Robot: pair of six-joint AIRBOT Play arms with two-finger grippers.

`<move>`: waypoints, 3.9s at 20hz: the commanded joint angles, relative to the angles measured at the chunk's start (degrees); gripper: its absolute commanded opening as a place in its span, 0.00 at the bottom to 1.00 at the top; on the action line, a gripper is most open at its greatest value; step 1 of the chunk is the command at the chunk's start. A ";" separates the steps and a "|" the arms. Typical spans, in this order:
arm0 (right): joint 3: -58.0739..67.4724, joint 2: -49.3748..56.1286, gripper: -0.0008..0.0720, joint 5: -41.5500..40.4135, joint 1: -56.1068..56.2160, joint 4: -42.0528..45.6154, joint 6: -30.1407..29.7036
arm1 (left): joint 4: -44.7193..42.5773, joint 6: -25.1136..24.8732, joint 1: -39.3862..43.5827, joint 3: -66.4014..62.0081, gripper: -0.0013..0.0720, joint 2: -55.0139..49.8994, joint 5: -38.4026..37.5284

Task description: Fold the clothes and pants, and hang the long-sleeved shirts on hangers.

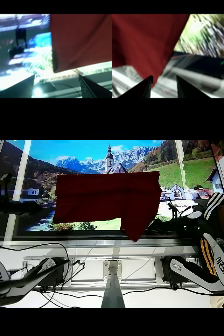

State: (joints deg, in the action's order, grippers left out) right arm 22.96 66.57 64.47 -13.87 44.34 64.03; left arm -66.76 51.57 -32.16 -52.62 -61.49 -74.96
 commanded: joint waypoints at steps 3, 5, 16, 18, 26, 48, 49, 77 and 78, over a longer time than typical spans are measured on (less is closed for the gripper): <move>-2.23 -0.13 0.43 -14.40 8.00 -6.10 -0.11 | -2.23 8.11 -4.50 1.49 0.87 -3.21 0.57; -2.23 -0.15 0.43 -15.02 8.44 -7.02 -1.16 | -1.60 8.70 -4.35 1.81 0.87 -4.37 0.44; -2.23 -0.37 0.04 -13.88 8.44 -9.33 -3.74 | 3.61 6.91 -4.26 15.50 0.68 -8.13 3.85; -2.23 -0.37 0.04 -13.90 8.44 -10.10 -3.74 | 8.57 3.52 -4.24 17.25 0.68 -8.52 6.01; -2.23 -0.37 0.04 -14.43 8.44 -10.05 -3.74 | 15.82 -1.09 -4.24 17.88 0.37 -8.83 13.25; 11.13 -6.93 0.03 -0.90 8.44 -10.08 -6.45 | 31.80 -12.59 -4.24 6.99 0.03 -14.56 -10.49; 12.63 -7.91 0.03 -0.52 8.44 -10.12 -6.19 | 34.80 -12.59 -4.24 5.81 0.03 -14.56 -10.29; 52.33 31.95 0.95 -32.54 11.65 -3.74 9.86 | 37.20 5.16 13.29 -13.88 0.98 -32.87 38.66; 52.33 31.95 0.95 -32.00 11.58 -3.52 9.86 | 34.84 5.66 11.52 -13.94 0.98 -33.14 35.67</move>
State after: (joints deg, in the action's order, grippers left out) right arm 75.02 98.24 29.23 -1.69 38.00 73.82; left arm -27.59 54.48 -16.51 -66.28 -94.21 -31.51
